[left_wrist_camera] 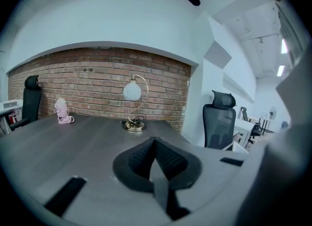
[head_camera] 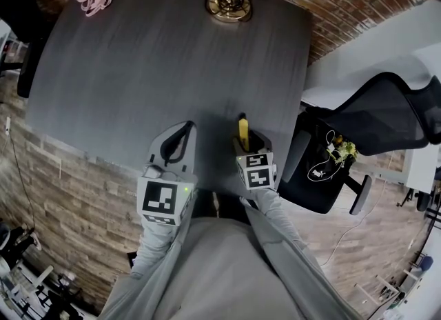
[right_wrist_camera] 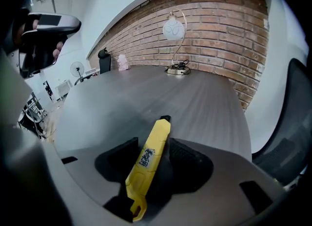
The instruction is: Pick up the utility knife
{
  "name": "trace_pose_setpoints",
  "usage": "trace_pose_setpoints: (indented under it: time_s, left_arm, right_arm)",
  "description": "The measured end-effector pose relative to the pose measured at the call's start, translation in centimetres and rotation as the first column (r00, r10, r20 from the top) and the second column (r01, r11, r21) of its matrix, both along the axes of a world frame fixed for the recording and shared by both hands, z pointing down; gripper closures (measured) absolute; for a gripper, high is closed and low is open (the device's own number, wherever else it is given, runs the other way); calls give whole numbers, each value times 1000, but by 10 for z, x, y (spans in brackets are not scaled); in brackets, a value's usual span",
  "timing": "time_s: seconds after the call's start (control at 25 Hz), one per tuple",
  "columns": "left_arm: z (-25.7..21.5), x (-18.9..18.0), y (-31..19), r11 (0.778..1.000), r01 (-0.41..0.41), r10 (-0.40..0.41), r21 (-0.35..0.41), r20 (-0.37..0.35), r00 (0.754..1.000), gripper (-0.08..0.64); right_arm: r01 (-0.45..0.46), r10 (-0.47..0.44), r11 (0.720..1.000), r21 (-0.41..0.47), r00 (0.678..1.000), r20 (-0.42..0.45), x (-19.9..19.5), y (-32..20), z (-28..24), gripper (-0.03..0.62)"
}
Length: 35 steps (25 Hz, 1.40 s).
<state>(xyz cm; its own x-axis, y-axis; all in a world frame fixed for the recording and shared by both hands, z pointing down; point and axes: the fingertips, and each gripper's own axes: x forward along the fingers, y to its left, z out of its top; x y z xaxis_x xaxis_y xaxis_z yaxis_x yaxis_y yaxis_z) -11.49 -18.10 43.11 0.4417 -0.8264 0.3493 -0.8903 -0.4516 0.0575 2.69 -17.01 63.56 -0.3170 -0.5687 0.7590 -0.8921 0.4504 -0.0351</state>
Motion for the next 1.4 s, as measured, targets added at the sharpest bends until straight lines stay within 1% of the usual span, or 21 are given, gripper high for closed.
trace_pose_setpoints:
  time_s: [0.16,0.24,0.36,0.52,0.8,1.2,1.4]
  left_arm:
    - [0,0,1,1000,6,-6,-5,-9,1000,541]
    - [0,-1,2,1000,9,-9,-4,-8,1000,541]
    - [-3,-3,3,1000,9,-9,5,-3,1000,541]
    - [-3,-9,5,999,33,-33,5,-9,999,541]
    - [-3,-14,5,999,42,-42,3,-6,999,541]
    - [-10,-16,-2,999,44,-44,17,-7,999,541]
    - [-17,-12,-6,999,41,-40,31,-7,999,541]
  right_arm:
    - [-5,5,1000,6,1000,-17,1,1,2,385]
    - [2,-2,1000,8,1000,-20,-1,1,2,409]
    - [5,-5,1000,-2,1000,-5,-3,2,0,433]
    - [-8,8,1000,-23,1000,9,-2,3,-1,449]
    - [-28,30,999,-34,999,34,-1,1,-2,453]
    - [-40,40,999,1,998,51,2,-8,-16,453]
    - [-43,40,998,43,997,69,5,-19,-35,453]
